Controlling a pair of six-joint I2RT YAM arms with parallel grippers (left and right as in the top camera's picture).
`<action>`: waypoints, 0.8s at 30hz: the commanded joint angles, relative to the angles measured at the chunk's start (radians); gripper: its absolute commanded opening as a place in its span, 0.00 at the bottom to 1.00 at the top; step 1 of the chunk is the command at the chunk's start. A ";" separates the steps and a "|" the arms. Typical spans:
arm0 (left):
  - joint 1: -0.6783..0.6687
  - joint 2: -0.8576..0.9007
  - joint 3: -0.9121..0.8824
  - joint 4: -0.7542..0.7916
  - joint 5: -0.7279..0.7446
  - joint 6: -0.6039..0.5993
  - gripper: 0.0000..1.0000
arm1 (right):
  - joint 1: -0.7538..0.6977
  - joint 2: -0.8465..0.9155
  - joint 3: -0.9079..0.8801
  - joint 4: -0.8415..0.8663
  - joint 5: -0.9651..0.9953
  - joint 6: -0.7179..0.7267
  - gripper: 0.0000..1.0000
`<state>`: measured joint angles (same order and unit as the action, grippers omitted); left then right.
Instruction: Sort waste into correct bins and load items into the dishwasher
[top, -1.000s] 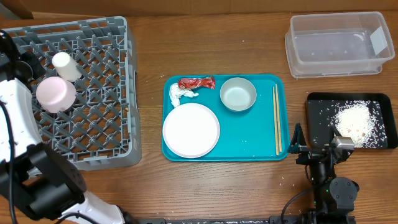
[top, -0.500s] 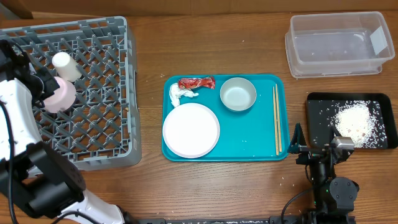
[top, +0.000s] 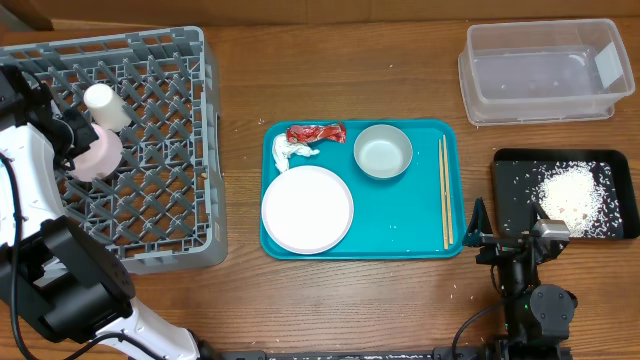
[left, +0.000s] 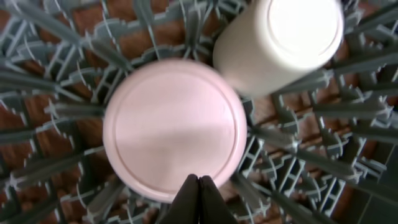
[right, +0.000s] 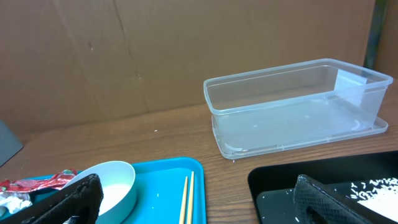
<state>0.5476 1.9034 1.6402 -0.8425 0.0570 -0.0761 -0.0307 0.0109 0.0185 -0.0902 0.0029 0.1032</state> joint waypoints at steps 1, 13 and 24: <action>0.004 0.039 -0.002 0.035 -0.007 -0.006 0.04 | 0.003 -0.008 -0.011 0.006 -0.004 -0.006 1.00; 0.004 0.145 -0.001 0.045 -0.090 -0.011 0.04 | 0.003 -0.008 -0.011 0.005 -0.004 -0.006 1.00; 0.004 0.006 0.105 -0.047 0.187 -0.194 0.04 | 0.003 -0.008 -0.011 0.006 -0.004 -0.006 1.00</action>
<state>0.5476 2.0026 1.6936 -0.8864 0.0395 -0.1951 -0.0307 0.0109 0.0185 -0.0906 0.0032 0.1032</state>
